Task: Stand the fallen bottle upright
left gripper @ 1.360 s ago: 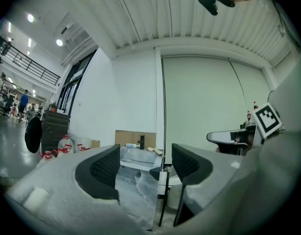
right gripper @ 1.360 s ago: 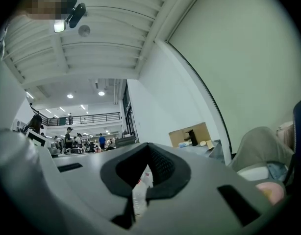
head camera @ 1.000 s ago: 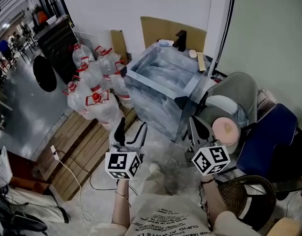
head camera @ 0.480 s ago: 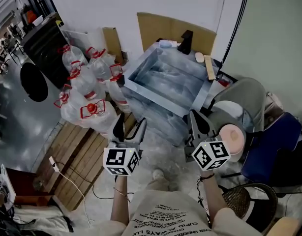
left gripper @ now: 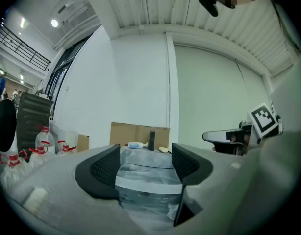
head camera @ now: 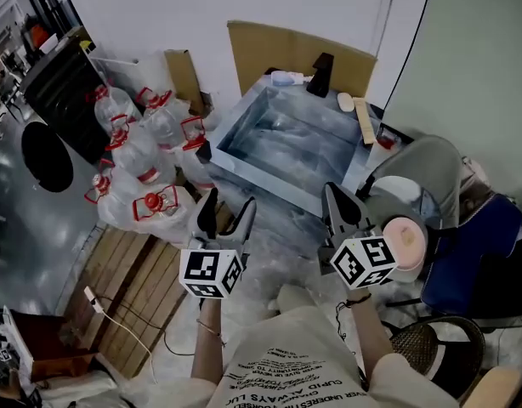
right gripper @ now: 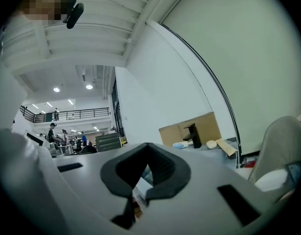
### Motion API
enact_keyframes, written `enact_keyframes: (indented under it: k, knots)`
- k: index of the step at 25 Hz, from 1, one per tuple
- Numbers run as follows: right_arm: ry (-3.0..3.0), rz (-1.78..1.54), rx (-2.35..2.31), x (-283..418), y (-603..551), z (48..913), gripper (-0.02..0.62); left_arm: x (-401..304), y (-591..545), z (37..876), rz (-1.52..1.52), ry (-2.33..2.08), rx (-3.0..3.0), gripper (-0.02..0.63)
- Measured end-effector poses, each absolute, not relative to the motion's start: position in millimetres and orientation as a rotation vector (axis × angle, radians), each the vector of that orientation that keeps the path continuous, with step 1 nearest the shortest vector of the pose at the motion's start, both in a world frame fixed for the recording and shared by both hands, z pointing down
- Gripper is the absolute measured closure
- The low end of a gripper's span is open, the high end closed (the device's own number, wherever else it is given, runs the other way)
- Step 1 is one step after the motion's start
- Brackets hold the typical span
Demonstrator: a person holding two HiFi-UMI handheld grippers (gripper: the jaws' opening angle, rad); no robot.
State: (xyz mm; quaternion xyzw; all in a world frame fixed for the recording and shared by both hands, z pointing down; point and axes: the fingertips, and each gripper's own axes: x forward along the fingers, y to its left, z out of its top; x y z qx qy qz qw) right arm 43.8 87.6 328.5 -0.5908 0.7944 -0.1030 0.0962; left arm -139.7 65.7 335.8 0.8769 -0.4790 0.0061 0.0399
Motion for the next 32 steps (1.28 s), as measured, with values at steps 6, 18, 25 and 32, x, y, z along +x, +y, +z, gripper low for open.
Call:
enact_keyframes:
  k: [6,18,25,32]
  knots:
    - [2.34,-0.302,-1.769,45.6,58.9,333.1,0.591,-133.0,27.6,337.6,0.009,-1.433,2.712,0.29]
    - [2.295,-0.358,-1.821,50.7,-43.8,343.5,0.591,-106.1,-86.5,341.6,0.046,-1.301,2.759,0.29]
    - [2.281,-0.407,-1.843,53.8,-104.4,348.2,0.591,-92.1,-143.2,350.1,0.096,-1.238,2.753,0.29]
    - [2.27,-0.446,-1.848,55.1,-144.6,355.0,0.591,-82.3,-182.4,352.8,0.122,-1.202,2.765,0.29]
